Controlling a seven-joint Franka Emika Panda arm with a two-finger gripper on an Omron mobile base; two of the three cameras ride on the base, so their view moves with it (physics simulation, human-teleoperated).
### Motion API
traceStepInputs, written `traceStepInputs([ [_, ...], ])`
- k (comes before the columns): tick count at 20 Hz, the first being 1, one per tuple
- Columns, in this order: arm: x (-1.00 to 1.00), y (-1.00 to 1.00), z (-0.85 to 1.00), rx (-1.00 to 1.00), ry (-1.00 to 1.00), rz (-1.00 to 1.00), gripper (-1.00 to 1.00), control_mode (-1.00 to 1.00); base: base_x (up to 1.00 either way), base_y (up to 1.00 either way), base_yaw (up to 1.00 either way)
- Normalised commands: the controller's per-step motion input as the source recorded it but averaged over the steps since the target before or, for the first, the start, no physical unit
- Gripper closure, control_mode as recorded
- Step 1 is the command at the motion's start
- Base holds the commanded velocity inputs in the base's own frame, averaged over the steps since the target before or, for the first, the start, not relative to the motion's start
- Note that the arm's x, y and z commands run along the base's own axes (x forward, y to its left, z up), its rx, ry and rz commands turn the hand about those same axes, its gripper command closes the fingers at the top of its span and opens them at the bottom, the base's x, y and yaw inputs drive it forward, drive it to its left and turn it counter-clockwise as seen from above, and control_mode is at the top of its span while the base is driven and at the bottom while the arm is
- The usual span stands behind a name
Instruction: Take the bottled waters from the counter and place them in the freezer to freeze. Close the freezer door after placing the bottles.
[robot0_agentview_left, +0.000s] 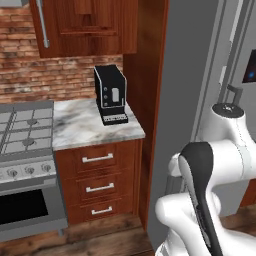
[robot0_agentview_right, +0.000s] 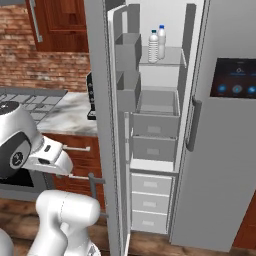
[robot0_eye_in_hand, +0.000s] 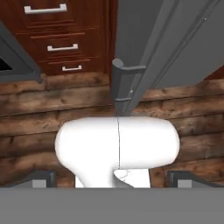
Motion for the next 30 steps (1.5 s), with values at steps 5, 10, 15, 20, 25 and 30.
traceStepInputs([
  [5, 0.79, 0.01, 0.11, -0.15, 0.00, -0.31, -1.00, -1.00, 0.00, 0.00, 0.00],
  [10, 0.66, 0.00, 0.33, -0.12, 0.00, -0.40, -1.00, -1.00, 0.00, 0.00, 0.00],
  [15, 0.26, 0.04, 0.26, -0.08, -0.05, -0.30, -1.00, -1.00, 0.00, 0.00, 0.00],
  [20, 0.21, 0.10, 0.06, -0.07, -0.22, -0.16, -1.00, -1.00, 0.00, 0.00, 0.00],
  [25, 0.71, 0.00, 0.01, -0.02, -0.19, -0.06, -1.00, -1.00, 0.00, 0.00, 0.00],
  [30, 0.40, 0.00, 0.02, -0.02, -0.16, 0.00, -1.00, -1.00, 0.00, 0.00, 0.00],
])
